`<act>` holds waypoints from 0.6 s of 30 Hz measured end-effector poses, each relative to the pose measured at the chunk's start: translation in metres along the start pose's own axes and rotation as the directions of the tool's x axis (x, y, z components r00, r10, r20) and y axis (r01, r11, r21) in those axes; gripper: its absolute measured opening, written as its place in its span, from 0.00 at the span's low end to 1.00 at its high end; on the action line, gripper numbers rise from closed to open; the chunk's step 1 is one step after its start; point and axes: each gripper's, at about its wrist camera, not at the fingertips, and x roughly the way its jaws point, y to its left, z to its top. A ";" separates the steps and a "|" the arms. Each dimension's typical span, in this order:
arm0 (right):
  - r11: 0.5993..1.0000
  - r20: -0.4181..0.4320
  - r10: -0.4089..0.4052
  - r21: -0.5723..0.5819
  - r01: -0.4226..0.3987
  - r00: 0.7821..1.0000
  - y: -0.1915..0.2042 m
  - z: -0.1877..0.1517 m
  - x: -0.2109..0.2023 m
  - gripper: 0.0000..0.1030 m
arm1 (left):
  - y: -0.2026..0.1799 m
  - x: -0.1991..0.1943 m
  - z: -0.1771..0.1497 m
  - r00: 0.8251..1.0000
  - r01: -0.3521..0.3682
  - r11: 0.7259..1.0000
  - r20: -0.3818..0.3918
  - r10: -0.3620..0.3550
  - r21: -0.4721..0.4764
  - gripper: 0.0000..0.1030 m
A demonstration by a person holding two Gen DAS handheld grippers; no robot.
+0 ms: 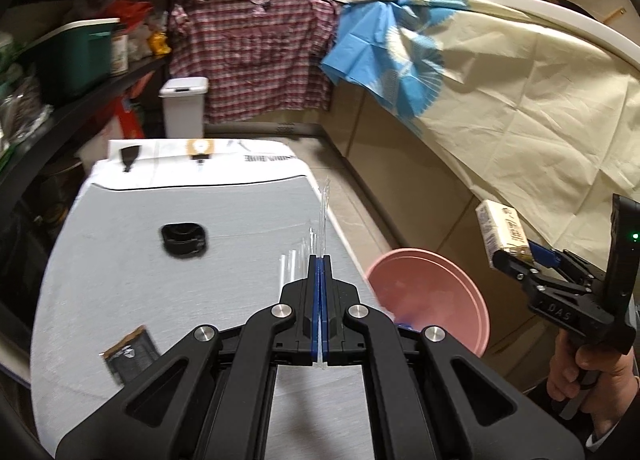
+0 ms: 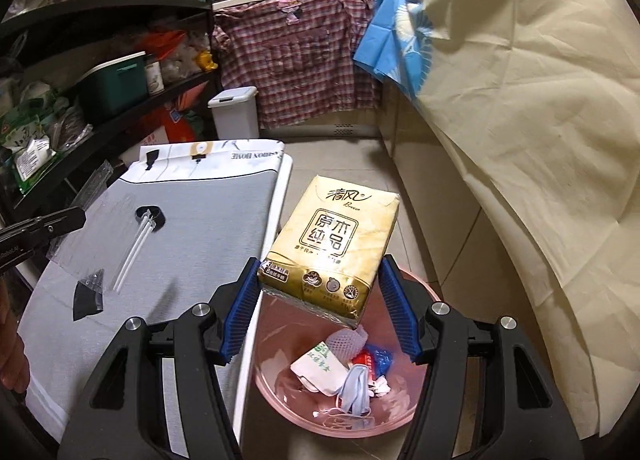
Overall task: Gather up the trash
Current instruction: 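Carry the straws packet and yellow tissue pack in both tools toward the pink bin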
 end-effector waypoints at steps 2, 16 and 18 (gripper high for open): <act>1.000 -0.004 -0.008 0.014 0.008 1.000 -0.007 0.000 0.001 0.58 | -0.007 0.005 0.003 1.000 0.018 1.000 -0.007 -0.018 0.006 0.00; 0.996 -0.042 -0.040 0.077 0.043 0.998 -0.035 -0.006 0.010 0.58 | -0.071 0.041 0.014 0.986 0.167 0.983 -0.045 -0.164 0.076 0.00; 0.996 -0.045 -0.044 0.078 0.048 0.998 -0.036 -0.006 0.011 0.58 | -0.081 0.046 0.013 0.982 0.187 0.977 -0.050 -0.183 0.100 0.00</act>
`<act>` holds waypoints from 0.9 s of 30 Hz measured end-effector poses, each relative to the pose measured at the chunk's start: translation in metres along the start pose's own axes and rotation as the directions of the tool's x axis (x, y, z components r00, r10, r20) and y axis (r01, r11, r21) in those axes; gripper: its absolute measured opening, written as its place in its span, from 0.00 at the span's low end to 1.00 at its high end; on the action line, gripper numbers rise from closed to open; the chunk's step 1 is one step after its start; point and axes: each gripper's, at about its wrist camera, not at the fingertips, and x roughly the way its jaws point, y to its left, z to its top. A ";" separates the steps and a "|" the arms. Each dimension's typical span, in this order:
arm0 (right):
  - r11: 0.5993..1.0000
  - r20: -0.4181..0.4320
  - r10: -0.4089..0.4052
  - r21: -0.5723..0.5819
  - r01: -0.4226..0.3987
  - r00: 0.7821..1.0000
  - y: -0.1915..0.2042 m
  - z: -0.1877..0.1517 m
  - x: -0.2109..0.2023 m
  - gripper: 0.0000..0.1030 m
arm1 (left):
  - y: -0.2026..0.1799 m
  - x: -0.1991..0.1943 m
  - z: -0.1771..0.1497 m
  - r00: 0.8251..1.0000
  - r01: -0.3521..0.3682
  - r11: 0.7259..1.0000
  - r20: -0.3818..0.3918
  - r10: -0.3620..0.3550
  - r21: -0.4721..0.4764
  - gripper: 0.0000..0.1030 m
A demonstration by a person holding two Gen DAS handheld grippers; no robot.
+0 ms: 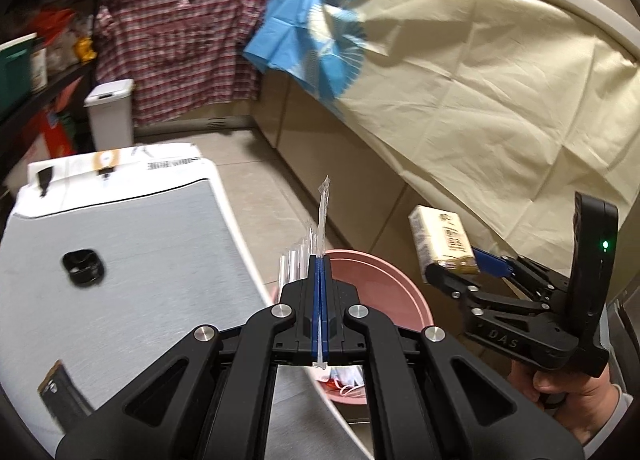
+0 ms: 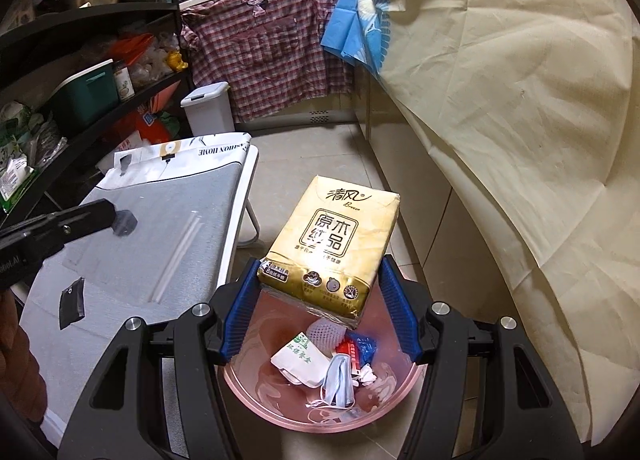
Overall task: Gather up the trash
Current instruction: 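Carry the straws packet and yellow tissue pack in both tools toward the pink bin, then open both tools to drop the straws and tissue pack into the bin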
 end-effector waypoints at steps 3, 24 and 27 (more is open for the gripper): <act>1.000 -0.003 -0.007 0.003 0.007 1.000 0.001 0.002 0.003 0.58 | -0.008 0.007 -0.002 1.000 0.013 1.000 -0.001 -0.013 0.026 0.00; 0.998 -0.027 -0.061 -0.005 0.061 0.998 0.000 0.001 0.014 0.60 | -0.025 0.046 -0.002 0.998 0.031 0.999 -0.049 -0.029 0.036 0.00; 0.997 -0.037 -0.081 -0.011 0.080 0.996 0.000 0.000 0.017 0.67 | -0.028 0.050 -0.004 0.997 0.040 0.998 -0.071 -0.037 0.041 0.03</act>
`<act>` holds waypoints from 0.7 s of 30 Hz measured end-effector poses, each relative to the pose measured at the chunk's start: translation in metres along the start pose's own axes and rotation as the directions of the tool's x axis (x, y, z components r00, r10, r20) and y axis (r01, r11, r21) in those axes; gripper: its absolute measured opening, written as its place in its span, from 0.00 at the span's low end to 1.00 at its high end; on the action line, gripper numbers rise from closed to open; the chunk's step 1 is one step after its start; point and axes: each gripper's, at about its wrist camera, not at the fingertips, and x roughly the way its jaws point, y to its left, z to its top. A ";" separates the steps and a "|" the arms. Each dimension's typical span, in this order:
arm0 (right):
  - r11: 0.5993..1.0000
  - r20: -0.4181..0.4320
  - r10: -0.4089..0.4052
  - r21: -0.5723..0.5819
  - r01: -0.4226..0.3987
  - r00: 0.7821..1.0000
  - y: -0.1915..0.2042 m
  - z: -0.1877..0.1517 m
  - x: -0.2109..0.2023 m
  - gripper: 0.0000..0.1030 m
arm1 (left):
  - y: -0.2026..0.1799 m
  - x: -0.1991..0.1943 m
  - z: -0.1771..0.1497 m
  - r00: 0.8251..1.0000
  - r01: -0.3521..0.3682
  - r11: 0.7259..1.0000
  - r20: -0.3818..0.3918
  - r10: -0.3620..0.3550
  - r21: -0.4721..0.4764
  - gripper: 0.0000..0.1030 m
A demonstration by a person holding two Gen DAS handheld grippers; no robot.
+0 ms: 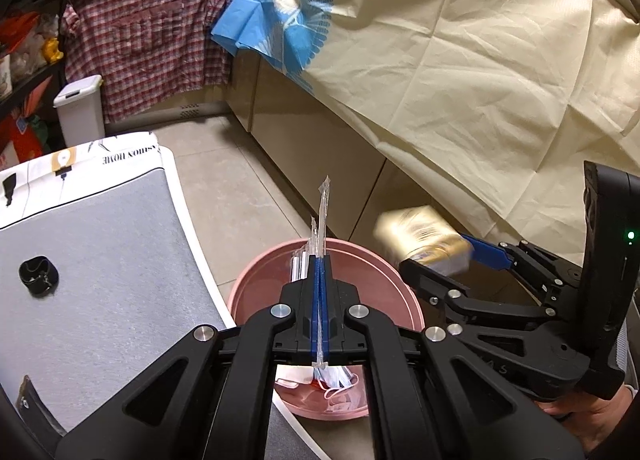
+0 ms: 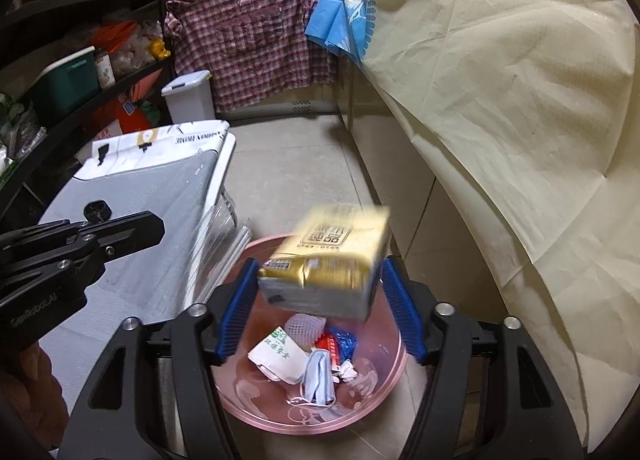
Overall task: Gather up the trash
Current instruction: 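Open both tools to drop the straws and tissue pack into the bin, then move both open tools back over the black sachet and black band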
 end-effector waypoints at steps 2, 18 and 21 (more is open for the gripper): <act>1.000 -0.004 -0.004 -0.004 0.004 1.000 0.000 -0.001 0.001 0.70 | 0.001 -0.001 -0.001 1.000 -0.009 1.000 0.005 0.010 -0.003 0.22; 0.999 0.042 -0.029 -0.033 0.030 0.999 0.008 -0.002 -0.010 0.71 | 0.038 -0.032 -0.012 0.996 -0.076 0.995 0.043 0.079 -0.066 0.27; 0.999 0.060 -0.026 -0.045 0.029 0.998 0.013 -0.004 -0.016 0.71 | 0.048 -0.040 -0.016 0.994 -0.094 0.993 0.046 0.098 -0.077 0.27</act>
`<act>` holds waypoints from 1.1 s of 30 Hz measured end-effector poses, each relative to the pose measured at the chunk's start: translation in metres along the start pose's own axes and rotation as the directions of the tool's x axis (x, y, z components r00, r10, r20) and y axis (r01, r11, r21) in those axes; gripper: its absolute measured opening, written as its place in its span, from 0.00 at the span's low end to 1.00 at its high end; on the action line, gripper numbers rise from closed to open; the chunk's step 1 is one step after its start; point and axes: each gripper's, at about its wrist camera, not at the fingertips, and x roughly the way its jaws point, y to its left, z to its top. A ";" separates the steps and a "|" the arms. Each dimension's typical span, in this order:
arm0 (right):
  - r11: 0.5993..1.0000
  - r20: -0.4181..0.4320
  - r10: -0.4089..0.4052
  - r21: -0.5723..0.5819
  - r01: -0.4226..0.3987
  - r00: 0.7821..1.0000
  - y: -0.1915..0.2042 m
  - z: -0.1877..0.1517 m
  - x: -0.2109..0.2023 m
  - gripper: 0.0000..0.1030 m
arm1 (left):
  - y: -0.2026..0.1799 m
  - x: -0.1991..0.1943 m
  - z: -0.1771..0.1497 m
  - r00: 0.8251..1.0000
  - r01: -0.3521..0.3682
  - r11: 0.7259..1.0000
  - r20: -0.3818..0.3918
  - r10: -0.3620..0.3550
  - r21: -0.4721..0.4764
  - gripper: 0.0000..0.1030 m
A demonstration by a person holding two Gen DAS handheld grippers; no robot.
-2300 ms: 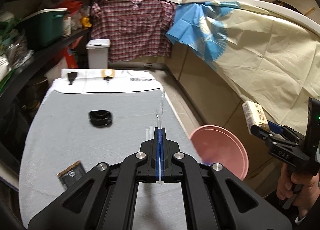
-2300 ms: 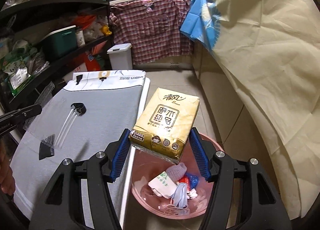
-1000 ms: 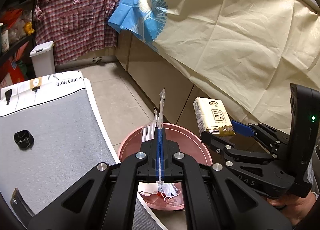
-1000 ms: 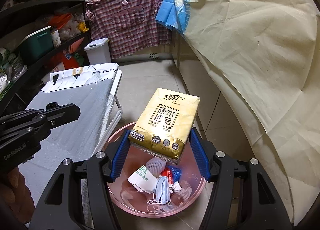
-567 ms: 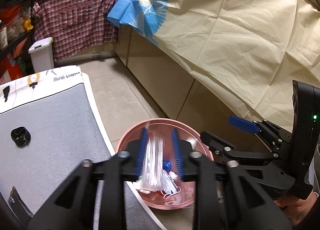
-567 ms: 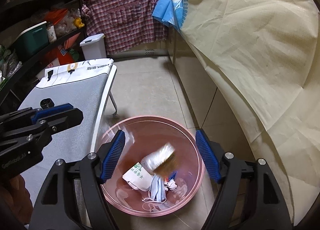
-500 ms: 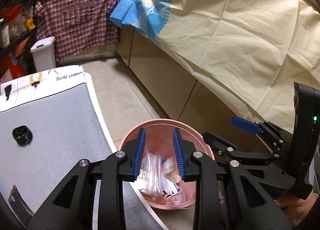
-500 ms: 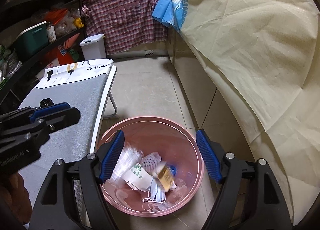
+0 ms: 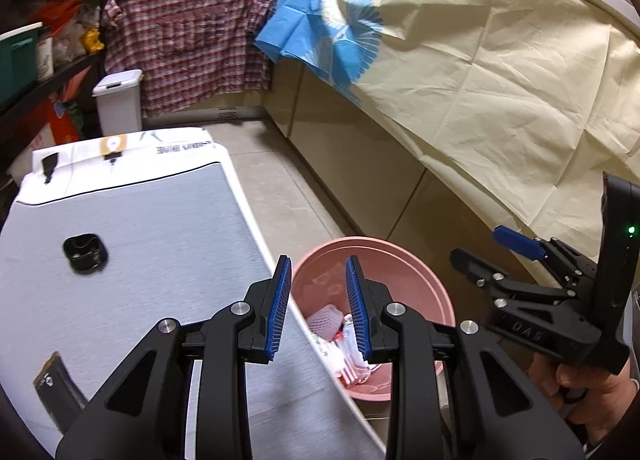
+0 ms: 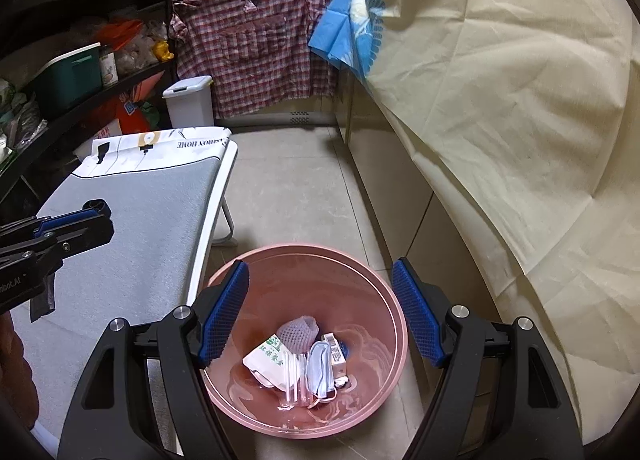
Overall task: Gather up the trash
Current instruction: 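Move both open tools back over the black sachet and black band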
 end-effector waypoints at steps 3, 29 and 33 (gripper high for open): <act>1.000 0.020 0.003 -0.018 -0.002 1.000 0.007 0.001 -0.005 0.71 | 0.012 -0.006 -0.004 1.000 -0.023 1.000 0.003 0.023 -0.011 0.27; 0.987 0.139 0.098 -0.137 -0.079 0.985 0.070 0.012 -0.033 0.48 | 0.174 -0.063 -0.088 0.921 -0.388 0.885 -0.108 0.373 -0.257 0.27; 0.985 0.133 0.111 -0.145 -0.091 0.985 0.075 0.013 -0.030 0.48 | 0.197 -0.058 -0.102 0.897 -0.443 0.838 -0.175 0.407 -0.318 0.34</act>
